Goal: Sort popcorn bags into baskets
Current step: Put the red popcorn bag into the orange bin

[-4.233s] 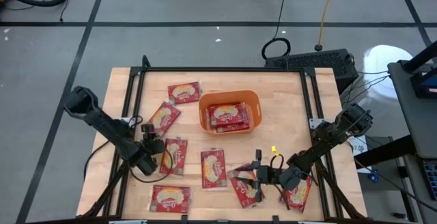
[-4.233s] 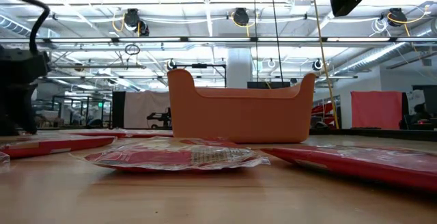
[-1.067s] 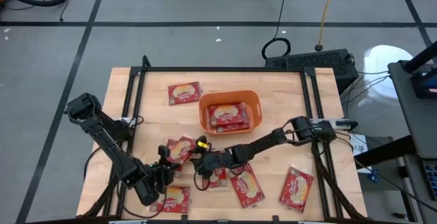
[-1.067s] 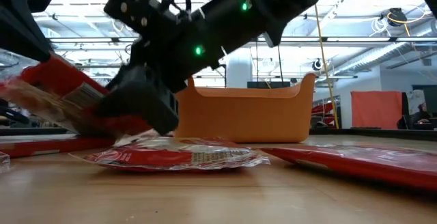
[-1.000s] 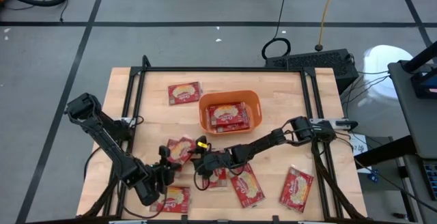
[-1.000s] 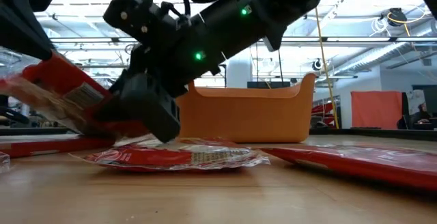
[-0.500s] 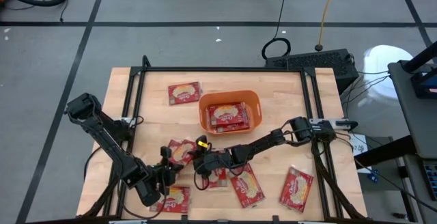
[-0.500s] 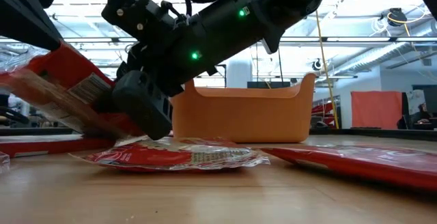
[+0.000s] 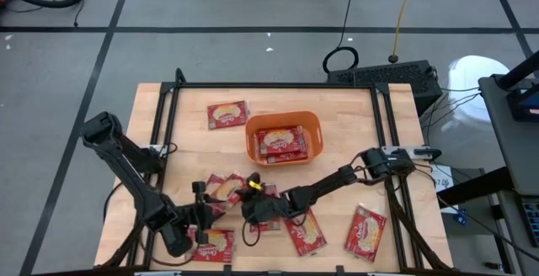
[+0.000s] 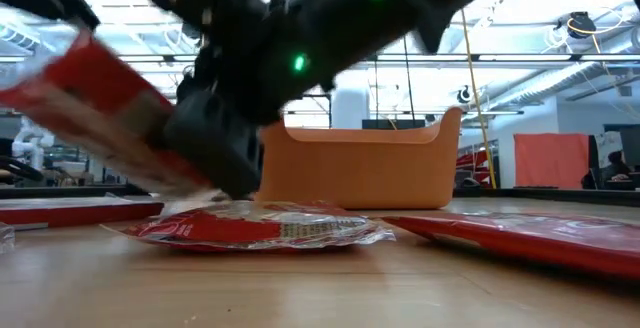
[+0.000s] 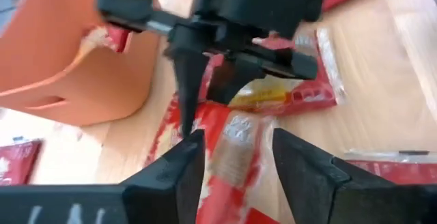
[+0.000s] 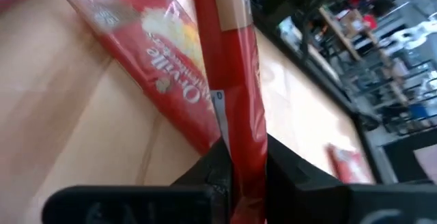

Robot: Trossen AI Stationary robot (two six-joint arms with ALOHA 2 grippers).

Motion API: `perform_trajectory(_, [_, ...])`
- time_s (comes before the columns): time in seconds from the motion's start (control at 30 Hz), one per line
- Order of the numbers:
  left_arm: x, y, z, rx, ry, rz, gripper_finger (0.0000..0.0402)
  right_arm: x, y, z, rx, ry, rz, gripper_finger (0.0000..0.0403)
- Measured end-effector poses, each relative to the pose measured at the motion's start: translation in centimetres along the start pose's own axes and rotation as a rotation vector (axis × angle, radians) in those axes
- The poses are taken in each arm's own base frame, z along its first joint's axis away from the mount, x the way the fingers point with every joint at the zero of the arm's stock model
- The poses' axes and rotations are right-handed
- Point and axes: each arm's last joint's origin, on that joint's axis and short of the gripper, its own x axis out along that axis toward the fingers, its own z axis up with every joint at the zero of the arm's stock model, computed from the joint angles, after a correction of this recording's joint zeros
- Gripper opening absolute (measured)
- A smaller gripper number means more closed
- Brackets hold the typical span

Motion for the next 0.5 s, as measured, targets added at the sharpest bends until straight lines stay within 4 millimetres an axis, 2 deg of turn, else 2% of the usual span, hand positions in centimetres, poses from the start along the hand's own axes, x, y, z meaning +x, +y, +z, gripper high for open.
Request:
perform_trajectory(0.13, [-1.8, 0.8, 0.4, -0.004, -0.088, 0.047, 0.0179, -1.9, -0.5, 1.8, -0.002, -0.015, -0.033, 0.0035])
perform_trajectory(0.33, [-4.4, 2.1, 0.2, -0.053, -0.234, 0.146, 0.0157, -4.9, -1.4, 3.5, -0.029, 0.038, -0.087, 0.0035])
perform_trajectory(0.5, [-4.9, 2.8, -0.6, -0.107, -0.270, 0.189, 0.0140, -8.1, -3.0, 5.4, -0.031, 0.052, -0.187, 0.0035])
